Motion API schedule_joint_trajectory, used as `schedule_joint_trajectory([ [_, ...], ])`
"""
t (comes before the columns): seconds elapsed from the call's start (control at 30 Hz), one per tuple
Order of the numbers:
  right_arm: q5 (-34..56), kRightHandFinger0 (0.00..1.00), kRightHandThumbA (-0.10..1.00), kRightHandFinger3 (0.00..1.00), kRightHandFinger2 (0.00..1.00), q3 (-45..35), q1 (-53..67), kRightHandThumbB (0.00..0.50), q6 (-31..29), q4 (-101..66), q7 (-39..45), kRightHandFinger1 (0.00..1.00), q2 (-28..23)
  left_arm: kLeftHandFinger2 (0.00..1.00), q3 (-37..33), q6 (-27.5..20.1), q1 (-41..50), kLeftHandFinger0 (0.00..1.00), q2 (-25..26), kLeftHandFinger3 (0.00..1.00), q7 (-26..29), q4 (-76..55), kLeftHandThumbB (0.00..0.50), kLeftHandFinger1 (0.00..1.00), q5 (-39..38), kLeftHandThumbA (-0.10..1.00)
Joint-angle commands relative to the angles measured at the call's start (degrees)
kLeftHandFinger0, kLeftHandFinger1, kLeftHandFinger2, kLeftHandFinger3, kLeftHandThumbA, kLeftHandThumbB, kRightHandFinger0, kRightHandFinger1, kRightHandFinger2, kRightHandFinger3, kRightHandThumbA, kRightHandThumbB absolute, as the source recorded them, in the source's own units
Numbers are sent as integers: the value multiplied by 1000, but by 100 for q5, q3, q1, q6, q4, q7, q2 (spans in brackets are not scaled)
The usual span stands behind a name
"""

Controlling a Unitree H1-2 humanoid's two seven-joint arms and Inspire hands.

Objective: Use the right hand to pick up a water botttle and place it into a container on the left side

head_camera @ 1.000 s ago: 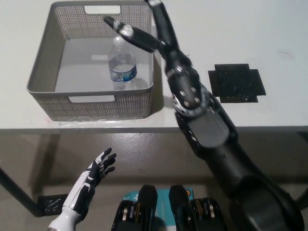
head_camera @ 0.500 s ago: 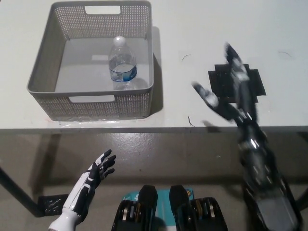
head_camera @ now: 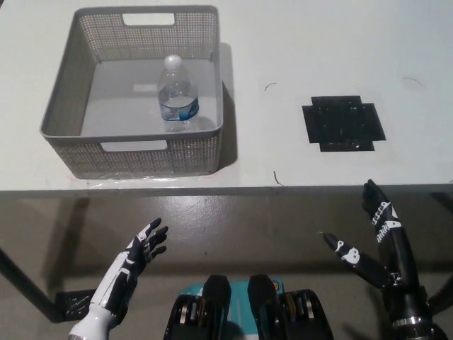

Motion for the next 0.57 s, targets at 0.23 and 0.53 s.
schedule_joint_trajectory([
  [0.23,475,1000,1000,1000,1000,-81,45,376,78,-165,592,1000,-58,1000,123,-81,-95,1000,13,1000,40,-79,186,1000,-133,1000],
  [0.53,491,1000,1000,1000,1000,-119,8,372,243,-161,743,1000,-100,1000,127,-110,-100,1000,-34,1000,37,-30,182,1000,-162,1000],
])
